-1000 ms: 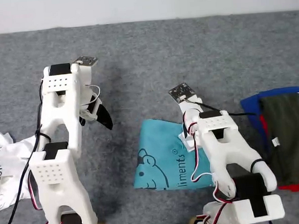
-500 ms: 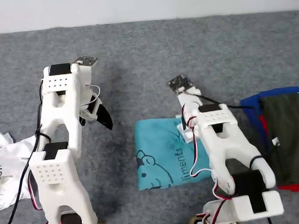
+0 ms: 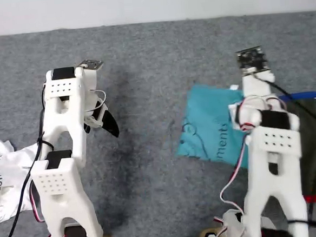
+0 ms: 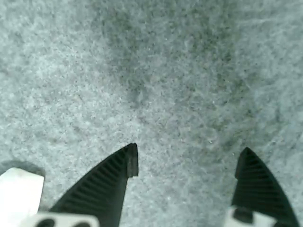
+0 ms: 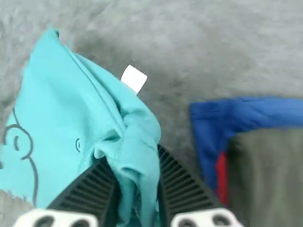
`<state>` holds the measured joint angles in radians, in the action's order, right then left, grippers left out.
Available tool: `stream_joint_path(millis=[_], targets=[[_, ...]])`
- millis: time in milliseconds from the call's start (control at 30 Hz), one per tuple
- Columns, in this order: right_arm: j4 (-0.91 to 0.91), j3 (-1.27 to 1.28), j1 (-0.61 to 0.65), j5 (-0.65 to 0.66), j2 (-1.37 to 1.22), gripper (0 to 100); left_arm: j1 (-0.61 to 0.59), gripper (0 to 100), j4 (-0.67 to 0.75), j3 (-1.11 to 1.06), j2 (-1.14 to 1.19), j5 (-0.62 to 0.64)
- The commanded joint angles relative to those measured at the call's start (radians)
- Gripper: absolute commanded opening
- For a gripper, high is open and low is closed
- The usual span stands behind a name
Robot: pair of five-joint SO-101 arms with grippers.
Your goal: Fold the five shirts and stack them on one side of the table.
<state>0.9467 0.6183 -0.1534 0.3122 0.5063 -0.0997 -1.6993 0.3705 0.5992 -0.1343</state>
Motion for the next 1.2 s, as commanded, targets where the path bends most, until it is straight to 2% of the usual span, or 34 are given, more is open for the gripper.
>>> stream_joint_path(millis=[0, 300, 667, 833, 1167], targets=[[0.005, -0.051, -0.024, -0.012, 0.090, 0.9, 0.009, 32, -0.011, 0.004, -0.060, -0.009], [0.007, -0.071, -0.019, -0.015, 0.111, 0.9, 0.009, 32, -0.023, 0.002, -0.060, -0.009], [0.008, -0.209, 0.033, -0.101, 0.111, 0.9, 0.011, 32, -0.021, 0.002, -0.060, -0.009], [0.081, -0.285, -0.031, -0.104, 0.111, 0.9, 0.011, 32, -0.023, 0.002, -0.060, -0.009], [0.148, -0.359, -0.289, -0.138, 0.111, 0.9, 0.011, 32, -0.023, 0.002, -0.060, -0.009]])
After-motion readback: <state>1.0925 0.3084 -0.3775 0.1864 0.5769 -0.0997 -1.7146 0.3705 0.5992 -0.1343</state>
